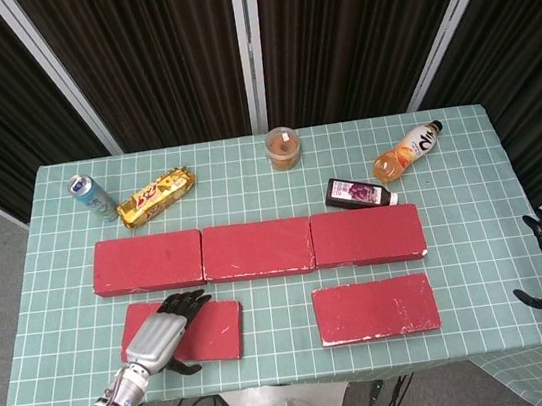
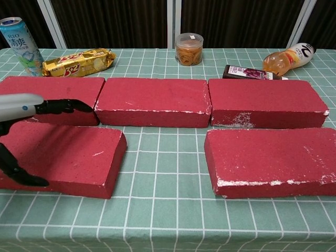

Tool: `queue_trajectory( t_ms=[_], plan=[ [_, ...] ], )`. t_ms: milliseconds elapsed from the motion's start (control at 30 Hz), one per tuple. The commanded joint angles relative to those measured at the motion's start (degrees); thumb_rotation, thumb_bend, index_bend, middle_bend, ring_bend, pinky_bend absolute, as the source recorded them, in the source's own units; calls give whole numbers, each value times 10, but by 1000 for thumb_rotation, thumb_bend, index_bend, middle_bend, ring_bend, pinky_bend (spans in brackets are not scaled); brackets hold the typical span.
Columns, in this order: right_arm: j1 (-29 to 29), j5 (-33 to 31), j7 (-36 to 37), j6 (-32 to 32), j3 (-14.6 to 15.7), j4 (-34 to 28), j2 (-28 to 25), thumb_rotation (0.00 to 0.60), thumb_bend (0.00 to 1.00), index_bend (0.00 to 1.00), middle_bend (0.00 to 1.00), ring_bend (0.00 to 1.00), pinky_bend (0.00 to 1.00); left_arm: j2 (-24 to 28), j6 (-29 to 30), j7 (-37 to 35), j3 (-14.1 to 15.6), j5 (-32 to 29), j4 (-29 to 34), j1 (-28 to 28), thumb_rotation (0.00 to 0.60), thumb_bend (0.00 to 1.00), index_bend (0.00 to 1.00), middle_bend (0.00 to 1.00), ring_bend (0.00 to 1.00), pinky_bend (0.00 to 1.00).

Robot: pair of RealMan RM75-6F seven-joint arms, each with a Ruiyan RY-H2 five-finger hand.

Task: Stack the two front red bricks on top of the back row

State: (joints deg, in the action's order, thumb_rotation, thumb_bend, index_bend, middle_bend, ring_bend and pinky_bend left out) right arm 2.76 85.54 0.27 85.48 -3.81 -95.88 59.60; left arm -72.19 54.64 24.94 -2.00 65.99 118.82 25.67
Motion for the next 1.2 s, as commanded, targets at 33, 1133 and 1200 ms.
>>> queue_trajectory(
  t_ms=[33,1133,1200],
  plan=[
    [0,-1,2,-1,0,0,1,600,0,0,0,0,0,-8,-13,8,1,-19,-6,17,600,0,25,0,0,28],
    [-6,-8,57,-7,4,62,23,600,0,0,0,0,0,-53,28,87,25,-145,-31,96,600,0,24,26,0,12],
    [-5,-10,58,-10,5,65,25,600,0,0,0,0,0,-53,29,88,28,-147,-31,98,600,0,24,45,0,12]
  ],
)
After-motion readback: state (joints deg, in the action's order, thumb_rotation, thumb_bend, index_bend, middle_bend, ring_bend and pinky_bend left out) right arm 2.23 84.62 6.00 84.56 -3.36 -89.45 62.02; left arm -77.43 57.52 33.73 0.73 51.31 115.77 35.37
